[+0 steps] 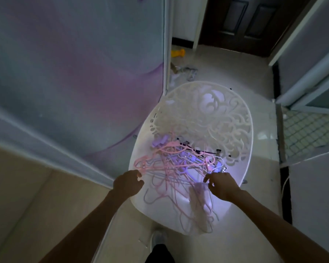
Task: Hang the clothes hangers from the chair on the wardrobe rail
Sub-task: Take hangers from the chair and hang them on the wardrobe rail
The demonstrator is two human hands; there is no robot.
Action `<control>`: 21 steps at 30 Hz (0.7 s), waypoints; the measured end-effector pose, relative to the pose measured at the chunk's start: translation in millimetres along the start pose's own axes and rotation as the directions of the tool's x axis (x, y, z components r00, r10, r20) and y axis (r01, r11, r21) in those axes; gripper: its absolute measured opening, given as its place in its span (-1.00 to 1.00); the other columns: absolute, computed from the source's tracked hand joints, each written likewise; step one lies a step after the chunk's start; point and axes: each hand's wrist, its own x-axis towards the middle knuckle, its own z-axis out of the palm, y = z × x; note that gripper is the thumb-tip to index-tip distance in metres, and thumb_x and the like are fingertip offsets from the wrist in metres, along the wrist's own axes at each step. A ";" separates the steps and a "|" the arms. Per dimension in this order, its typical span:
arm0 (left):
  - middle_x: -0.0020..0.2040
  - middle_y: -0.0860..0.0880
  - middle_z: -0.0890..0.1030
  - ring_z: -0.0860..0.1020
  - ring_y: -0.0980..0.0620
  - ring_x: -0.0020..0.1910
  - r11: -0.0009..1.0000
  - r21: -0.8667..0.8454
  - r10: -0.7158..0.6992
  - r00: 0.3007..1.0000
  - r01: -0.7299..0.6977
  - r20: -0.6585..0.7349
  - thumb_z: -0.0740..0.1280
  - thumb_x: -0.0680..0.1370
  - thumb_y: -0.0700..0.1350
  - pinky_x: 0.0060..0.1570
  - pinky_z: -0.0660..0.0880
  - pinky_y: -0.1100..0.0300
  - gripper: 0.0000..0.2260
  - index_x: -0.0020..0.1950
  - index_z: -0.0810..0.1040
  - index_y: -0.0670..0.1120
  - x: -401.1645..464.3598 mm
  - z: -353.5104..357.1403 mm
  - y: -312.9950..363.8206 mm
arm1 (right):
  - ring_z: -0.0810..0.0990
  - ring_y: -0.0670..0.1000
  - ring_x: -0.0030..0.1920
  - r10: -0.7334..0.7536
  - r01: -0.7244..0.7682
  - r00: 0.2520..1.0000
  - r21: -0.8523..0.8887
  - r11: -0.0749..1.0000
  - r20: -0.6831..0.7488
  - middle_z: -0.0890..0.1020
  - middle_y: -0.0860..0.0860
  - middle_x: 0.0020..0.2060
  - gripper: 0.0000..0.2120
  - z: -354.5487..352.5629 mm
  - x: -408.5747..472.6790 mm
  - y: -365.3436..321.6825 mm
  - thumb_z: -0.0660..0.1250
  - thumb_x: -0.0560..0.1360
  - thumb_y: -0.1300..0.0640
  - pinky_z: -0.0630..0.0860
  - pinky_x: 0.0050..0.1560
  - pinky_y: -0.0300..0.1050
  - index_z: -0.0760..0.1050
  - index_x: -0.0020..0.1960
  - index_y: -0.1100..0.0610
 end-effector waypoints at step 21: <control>0.22 -0.14 0.50 0.46 -0.13 0.24 0.972 0.231 -0.015 0.988 0.051 -0.153 0.22 0.54 0.09 0.20 0.40 0.10 -0.61 0.32 0.45 -0.02 182.8 62.4 15.4 | 0.31 0.18 0.35 0.048 -0.051 0.998 0.092 0.994 0.038 0.17 0.12 0.40 0.03 72.2 183.5 22.6 0.51 0.26 -0.16 0.35 0.26 0.10 -0.01 0.51 0.08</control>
